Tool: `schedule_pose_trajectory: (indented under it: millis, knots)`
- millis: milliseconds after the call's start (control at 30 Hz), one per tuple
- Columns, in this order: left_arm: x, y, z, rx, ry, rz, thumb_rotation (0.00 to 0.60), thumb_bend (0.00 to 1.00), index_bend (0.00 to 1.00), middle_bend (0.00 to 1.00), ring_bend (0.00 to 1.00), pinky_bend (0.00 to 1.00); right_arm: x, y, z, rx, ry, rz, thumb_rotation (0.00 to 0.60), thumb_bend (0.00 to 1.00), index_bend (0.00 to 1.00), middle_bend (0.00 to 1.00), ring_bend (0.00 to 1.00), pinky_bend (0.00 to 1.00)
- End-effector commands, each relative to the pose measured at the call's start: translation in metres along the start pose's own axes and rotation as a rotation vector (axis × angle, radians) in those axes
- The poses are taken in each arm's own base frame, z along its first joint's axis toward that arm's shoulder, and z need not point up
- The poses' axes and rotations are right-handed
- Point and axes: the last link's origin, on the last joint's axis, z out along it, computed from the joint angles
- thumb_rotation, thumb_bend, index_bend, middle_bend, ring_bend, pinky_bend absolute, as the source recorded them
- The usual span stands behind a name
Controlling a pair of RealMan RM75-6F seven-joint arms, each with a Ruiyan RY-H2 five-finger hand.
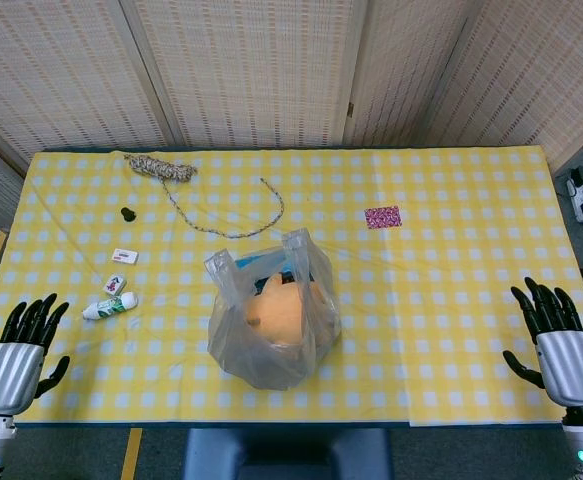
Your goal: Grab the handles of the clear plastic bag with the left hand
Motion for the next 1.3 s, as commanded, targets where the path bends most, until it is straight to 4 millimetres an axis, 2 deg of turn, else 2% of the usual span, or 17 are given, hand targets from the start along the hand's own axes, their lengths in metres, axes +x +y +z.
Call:
schedule_pose_trajectory:
  millis: [33,167,267,367,500,633,800,933,1300]
  knots:
    - [0.001,0.001,0.001,-0.018,-0.002,-0.033,0.6,0.4,0.01,0.02,0.0,0.01,-0.001,0.0,0.001,0.001,-0.003,0.001,0.6,0.25,0.0,0.0,0.0,0.0]
    - [0.006,0.007,0.001,-0.082,0.0,-0.168,0.6,0.4,0.02,0.03,0.02,0.08,0.001,0.001,0.0,0.0,0.001,0.009,0.6,0.25,0.0,0.0,0.0,0.0]
    - [0.014,0.013,-0.002,-0.132,-0.025,-0.41,0.6,0.4,0.05,0.07,0.06,0.13,0.005,0.002,-0.002,-0.002,0.016,0.019,0.6,0.25,0.0,0.0,0.0,0.0]
    - [0.03,0.015,-0.002,-0.18,-0.106,-0.624,0.6,0.4,0.04,0.08,0.07,0.16,0.006,0.003,-0.003,0.0,0.016,0.027,0.6,0.25,0.0,0.0,0.0,0.0]
    - [0.063,0.022,0.01,-0.268,-0.186,-0.918,0.6,0.4,0.04,0.08,0.08,0.18,0.004,0.003,0.0,0.009,-0.005,0.045,0.6,0.25,0.0,0.0,0.0,0.0]
    - [0.09,0.034,0.016,-0.344,-0.276,-1.107,0.6,0.4,0.01,0.08,0.05,0.17,0.003,0.003,0.001,0.019,-0.018,0.061,0.6,0.25,0.0,0.0,0.0,0.0]
    - [0.113,0.052,0.032,-0.388,-0.317,-1.21,0.6,0.39,0.01,0.08,0.04,0.17,0.001,0.003,0.003,0.028,-0.037,0.072,0.6,0.25,0.0,0.0,0.0,0.0]
    - [0.118,0.064,0.041,-0.397,-0.361,-1.261,0.6,0.38,0.03,0.08,0.04,0.18,-0.003,0.001,0.003,0.055,-0.052,0.062,0.6,0.25,0.0,0.0,0.0,0.0]
    - [0.107,0.087,0.07,-0.368,-0.488,-1.328,0.6,0.34,0.05,0.07,0.0,0.17,-0.001,0.002,0.001,0.042,-0.069,0.104,0.6,0.25,0.0,0.0,0.0,0.0]
